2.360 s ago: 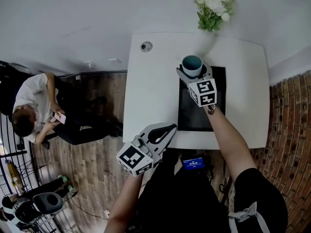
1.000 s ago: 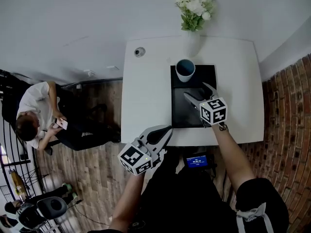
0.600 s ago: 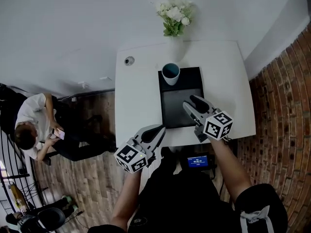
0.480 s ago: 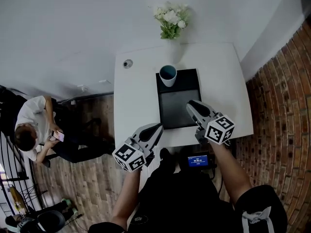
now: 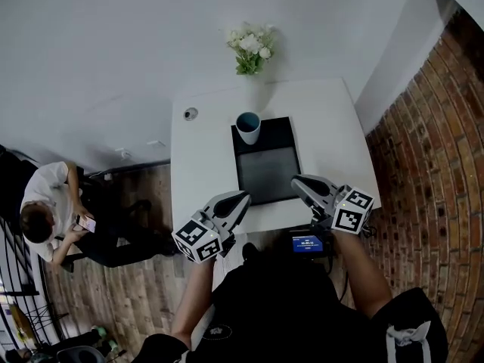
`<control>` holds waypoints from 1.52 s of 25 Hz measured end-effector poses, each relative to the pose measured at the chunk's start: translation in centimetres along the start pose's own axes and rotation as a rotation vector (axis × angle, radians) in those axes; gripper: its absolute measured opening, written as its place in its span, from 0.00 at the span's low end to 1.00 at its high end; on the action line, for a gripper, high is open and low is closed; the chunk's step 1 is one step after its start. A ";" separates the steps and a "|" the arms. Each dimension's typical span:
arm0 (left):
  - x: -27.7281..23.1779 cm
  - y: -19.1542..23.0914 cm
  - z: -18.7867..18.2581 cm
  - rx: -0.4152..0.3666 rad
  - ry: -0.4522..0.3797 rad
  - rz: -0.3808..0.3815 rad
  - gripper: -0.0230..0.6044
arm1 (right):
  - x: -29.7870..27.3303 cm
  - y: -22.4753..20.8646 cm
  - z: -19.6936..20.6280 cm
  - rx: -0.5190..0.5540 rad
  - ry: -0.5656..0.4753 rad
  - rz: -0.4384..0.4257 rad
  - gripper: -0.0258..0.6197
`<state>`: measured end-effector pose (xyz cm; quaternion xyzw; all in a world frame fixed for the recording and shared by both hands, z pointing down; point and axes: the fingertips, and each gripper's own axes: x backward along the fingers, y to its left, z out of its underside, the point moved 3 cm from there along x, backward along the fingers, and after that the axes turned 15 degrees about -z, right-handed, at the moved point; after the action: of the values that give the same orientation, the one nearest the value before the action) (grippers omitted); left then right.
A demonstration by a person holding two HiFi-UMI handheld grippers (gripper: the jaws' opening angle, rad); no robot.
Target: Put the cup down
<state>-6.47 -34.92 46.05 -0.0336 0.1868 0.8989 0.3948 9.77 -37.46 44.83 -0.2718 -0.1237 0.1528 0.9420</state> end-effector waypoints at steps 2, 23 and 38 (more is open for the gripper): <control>0.0 0.1 -0.2 0.000 -0.008 0.000 0.05 | 0.4 0.8 -0.8 -0.036 -0.054 -0.021 0.06; -0.5 -2.2 -0.6 -0.045 -0.028 0.061 0.05 | -0.1 -0.6 -0.7 -0.078 -0.094 0.057 0.06; -0.3 -1.9 -0.4 -0.024 -0.030 0.052 0.05 | -0.8 -0.8 0.3 0.038 0.017 0.112 0.06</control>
<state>-4.92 -34.10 45.13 -0.0202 0.1710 0.9115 0.3736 9.14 -38.27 45.39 -0.2618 -0.0972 0.2054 0.9380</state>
